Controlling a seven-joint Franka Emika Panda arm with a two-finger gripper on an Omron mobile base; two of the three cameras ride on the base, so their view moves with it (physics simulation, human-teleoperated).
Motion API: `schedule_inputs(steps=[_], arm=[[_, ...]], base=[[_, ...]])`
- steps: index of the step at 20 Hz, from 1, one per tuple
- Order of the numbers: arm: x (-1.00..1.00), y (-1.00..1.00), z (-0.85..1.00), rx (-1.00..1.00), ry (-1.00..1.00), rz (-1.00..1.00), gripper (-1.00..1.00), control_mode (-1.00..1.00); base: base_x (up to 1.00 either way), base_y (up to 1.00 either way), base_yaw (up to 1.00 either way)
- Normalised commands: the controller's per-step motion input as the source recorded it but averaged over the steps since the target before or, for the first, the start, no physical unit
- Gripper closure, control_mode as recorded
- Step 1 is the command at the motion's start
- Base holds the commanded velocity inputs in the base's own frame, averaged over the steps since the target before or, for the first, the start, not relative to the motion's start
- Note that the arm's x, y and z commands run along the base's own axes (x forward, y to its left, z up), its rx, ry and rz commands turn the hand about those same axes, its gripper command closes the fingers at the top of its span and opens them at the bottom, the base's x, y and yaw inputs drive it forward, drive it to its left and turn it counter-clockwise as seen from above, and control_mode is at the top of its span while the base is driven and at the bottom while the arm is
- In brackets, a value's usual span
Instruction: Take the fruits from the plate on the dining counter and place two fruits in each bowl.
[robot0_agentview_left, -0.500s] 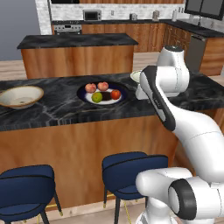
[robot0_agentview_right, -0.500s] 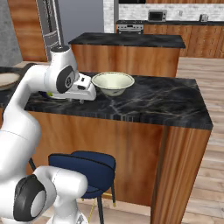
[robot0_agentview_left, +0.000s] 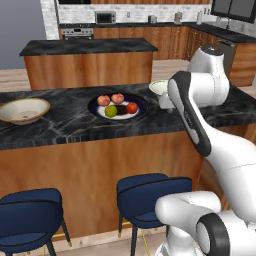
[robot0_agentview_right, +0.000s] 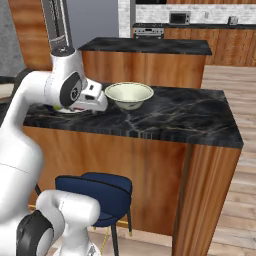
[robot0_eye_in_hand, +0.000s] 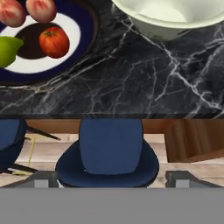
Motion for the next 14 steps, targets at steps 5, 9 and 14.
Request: schedule_inputs(steps=[5, 9, 14], arm=[[-0.06, 0.00, 0.57, 0.00, -0.17, -0.03, -1.00, -1.00], [-0.12, 0.00, 0.31, -0.01, -0.14, 0.00, -1.00, -1.00], [-0.05, 0.00, 0.00, 0.00, -0.07, 0.00, -1.00, 1.00]], base=[[0.00, 0.00, 0.00], [0.00, 0.00, 0.00], [0.04, 0.10, 0.00]])
